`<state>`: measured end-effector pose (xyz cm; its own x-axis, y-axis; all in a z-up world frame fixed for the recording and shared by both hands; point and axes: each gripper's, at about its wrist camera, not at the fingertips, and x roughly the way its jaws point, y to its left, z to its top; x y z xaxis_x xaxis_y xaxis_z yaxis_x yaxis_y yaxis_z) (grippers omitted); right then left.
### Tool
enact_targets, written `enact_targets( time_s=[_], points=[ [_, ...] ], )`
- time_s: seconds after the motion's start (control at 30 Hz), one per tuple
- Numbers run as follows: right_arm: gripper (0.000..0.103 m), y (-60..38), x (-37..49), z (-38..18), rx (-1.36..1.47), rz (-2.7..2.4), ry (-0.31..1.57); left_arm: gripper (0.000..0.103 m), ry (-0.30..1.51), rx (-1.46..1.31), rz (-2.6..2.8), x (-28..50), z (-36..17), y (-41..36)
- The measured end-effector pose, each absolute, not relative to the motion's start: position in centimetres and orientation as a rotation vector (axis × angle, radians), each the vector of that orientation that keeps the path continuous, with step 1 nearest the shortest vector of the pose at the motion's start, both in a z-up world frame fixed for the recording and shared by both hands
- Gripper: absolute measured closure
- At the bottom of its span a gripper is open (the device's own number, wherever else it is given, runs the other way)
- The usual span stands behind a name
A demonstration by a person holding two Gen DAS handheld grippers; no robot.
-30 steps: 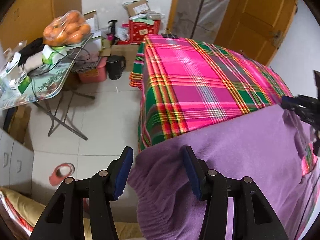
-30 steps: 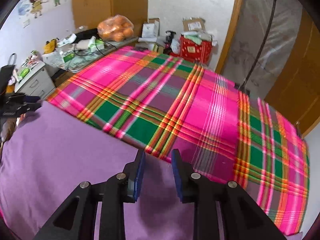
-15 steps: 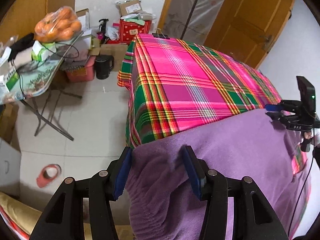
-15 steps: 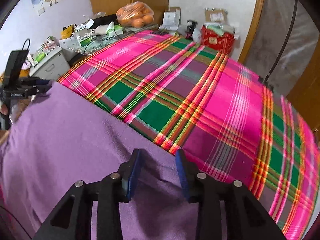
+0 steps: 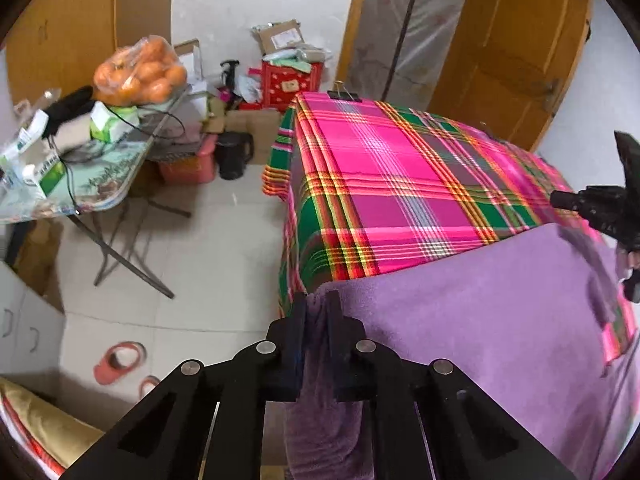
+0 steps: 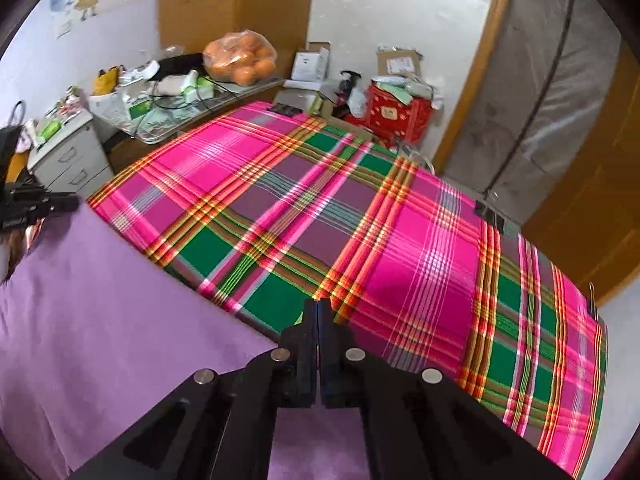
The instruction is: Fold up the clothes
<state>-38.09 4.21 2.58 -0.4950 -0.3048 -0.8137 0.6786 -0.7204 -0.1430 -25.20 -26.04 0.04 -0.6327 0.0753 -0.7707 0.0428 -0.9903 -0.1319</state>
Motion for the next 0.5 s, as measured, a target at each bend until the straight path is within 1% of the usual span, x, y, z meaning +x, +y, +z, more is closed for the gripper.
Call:
enact_targets(
  time_s=[0.07,0.17,0.33,0.37,0.4,0.47,0.5],
  points=[
    [0.102,4.5,-37.9,2.7,1.097,-2.214,0.588,0.094,-0.196,-1.328,2.835,-25.1,0.3,-25.8],
    [0.100,5.9,-37.3,2.9,1.121,-2.203,0.503,0.094,-0.225,-1.335,2.828,-25.1,0.2,-26.1],
    [0.099,9.3,-36.8,1.5,1.231,-2.218,0.446,0.083,-0.307,-1.361,2.834,-25.2,0.3,-27.2],
    [0.099,10.3,-36.8,1.2,1.257,-2.235,0.438,0.083,-0.309,-1.348,2.858,-24.9,0.7,-27.3],
    [0.099,11.3,-36.7,1.0,1.273,-2.265,0.421,0.079,-0.310,-1.335,2.882,-24.6,1.1,-27.4],
    [0.099,13.2,-36.4,1.1,1.295,-2.324,0.365,0.079,-0.297,-1.309,2.917,-24.1,1.8,-27.2],
    [0.096,13.9,-35.8,1.5,1.284,-2.340,0.321,0.078,-0.287,-1.292,2.920,-23.7,2.4,-27.0]
  ],
)
